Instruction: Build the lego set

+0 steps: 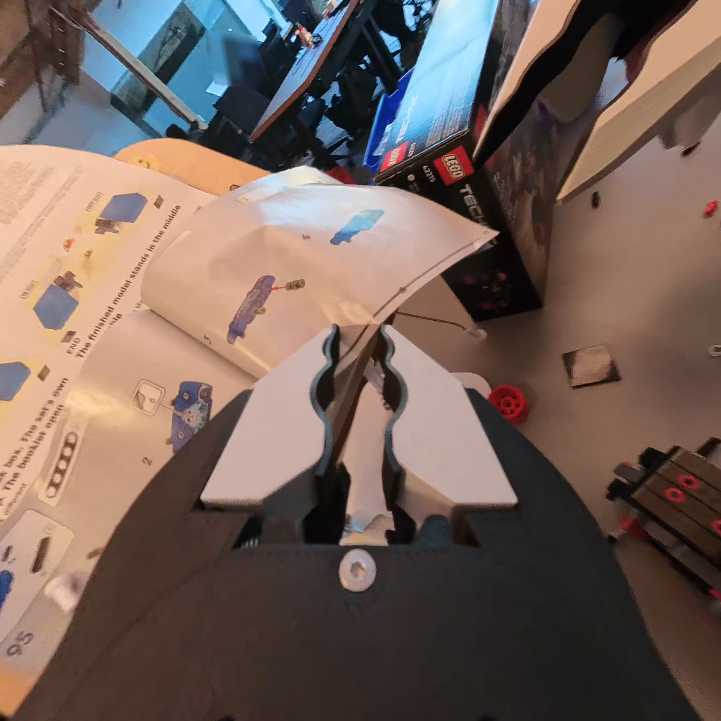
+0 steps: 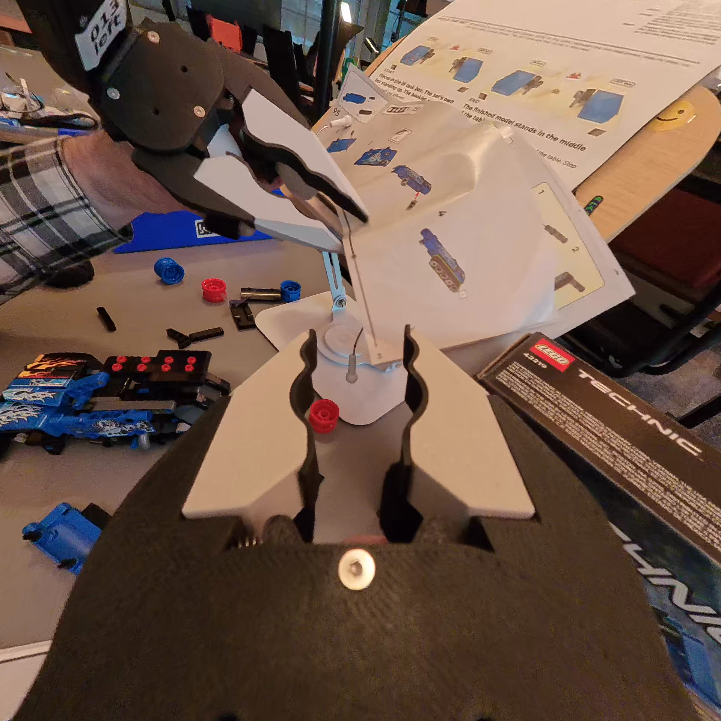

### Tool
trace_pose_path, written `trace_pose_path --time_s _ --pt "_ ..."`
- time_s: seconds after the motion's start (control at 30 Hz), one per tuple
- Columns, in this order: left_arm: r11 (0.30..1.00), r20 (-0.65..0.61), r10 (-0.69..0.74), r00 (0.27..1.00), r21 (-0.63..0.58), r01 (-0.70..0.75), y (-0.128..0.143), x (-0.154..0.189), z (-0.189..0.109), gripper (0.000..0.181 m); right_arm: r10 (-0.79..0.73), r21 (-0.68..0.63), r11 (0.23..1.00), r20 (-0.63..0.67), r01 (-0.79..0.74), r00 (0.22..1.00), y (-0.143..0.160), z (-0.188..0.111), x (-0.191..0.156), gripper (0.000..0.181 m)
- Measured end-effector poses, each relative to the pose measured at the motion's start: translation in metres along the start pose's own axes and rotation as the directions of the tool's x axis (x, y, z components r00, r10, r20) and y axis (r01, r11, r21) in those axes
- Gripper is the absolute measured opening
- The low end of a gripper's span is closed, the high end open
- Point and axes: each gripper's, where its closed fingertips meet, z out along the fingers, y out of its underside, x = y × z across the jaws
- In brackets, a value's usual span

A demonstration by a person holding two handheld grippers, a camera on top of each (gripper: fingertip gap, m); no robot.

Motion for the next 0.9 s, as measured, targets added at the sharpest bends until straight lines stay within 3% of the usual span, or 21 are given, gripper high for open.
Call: trace_pose_path --time_s 0.07,0.37,0.5,0.7,0.8,0.9 --pt "0.998 -0.045 -0.053 0.998 0.031 0.054 -0.002 0.0 -0.007 0.0 0.01 0.0 1.0 0.001 -0.01 1.0 0.002 0.0 0.001 0.043" --pt "0.944 -0.164 -0.28 0.946 0.131 0.302 0.006 -0.027 -0.055 0.0 -0.01 -0.016 1.0 0.022 0.01 1.0 -0.001 0.009 -0.008 0.043" --pt "0.927 -0.104 -0.347 0.932 0.112 0.357 0.027 -0.051 -0.076 0.009 -0.057 -0.032 0.998 0.052 0.059 0.997 -0.015 0.027 -0.02 0.043" --pt "0.898 -0.057 -0.424 0.904 0.099 0.428 0.044 -0.069 -0.091 0.054 -0.077 -0.07 0.995 0.009 0.077 0.997 -0.026 0.054 -0.011 0.045" --pt "0.892 -0.076 -0.433 0.898 0.108 0.439 0.043 -0.068 -0.091 0.055 -0.071 -0.074 0.995 -0.032 0.069 0.997 -0.023 0.059 -0.002 0.046" --pt "0.883 -0.077 -0.446 0.892 0.126 0.452 0.042 -0.07 -0.09 0.042 -0.088 -0.096 0.992 -0.054 0.082 0.995 -0.013 0.062 0.003 0.047"
